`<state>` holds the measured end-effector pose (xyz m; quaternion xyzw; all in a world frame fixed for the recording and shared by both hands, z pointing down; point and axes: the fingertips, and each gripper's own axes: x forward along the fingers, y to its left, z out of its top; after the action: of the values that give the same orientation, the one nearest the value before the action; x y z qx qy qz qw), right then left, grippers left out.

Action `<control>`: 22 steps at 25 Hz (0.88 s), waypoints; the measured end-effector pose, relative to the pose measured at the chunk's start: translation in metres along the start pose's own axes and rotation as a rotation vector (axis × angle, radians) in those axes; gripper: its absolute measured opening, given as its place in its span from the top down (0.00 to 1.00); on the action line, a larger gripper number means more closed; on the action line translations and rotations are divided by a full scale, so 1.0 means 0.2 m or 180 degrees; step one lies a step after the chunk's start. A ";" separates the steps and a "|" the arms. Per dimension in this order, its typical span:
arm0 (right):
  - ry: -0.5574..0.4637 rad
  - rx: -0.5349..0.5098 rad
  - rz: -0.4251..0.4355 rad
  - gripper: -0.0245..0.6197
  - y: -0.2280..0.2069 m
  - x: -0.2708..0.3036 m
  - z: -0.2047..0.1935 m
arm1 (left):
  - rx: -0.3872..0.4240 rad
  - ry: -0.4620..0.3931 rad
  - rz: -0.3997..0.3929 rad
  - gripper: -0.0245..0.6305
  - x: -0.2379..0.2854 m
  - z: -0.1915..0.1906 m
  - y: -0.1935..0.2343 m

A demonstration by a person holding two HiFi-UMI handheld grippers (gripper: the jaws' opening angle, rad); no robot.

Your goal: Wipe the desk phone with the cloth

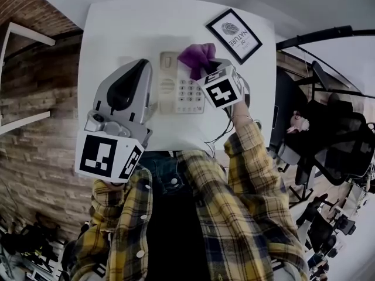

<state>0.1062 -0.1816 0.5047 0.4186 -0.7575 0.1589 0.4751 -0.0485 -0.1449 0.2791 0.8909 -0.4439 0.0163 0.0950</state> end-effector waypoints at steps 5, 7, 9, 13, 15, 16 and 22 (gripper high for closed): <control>0.0055 0.0016 0.0083 0.87 0.06 -0.02 -0.06 | 0.0010 -0.0008 -0.0017 0.94 0.00 0.00 -0.02; 0.0068 0.0010 0.0119 0.87 0.09 -0.03 -0.08 | 0.0014 -0.0009 -0.0035 0.94 0.01 0.00 -0.03; 0.0084 0.0013 0.0158 0.87 0.12 -0.04 -0.11 | 0.0017 -0.0008 -0.0056 0.94 0.01 0.00 -0.04; 0.0090 -0.0027 0.0190 0.87 0.17 -0.05 -0.16 | 0.0027 -0.0003 -0.0095 0.94 0.03 0.00 -0.08; 0.0089 -0.0060 0.0204 0.87 0.19 -0.06 -0.18 | 0.0033 -0.0007 -0.0113 0.94 0.04 0.00 -0.09; 0.0086 -0.0080 0.0215 0.87 0.21 -0.07 -0.19 | 0.0035 -0.0010 -0.0122 0.94 0.05 0.00 -0.10; 0.0100 -0.0185 0.0316 0.87 0.32 -0.09 -0.26 | 0.0043 -0.0006 -0.0150 0.94 0.07 0.00 -0.12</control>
<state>0.0900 -0.1016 0.5258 0.3641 -0.7741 0.1667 0.4904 -0.0206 -0.1414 0.2768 0.9018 -0.4227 0.0163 0.0889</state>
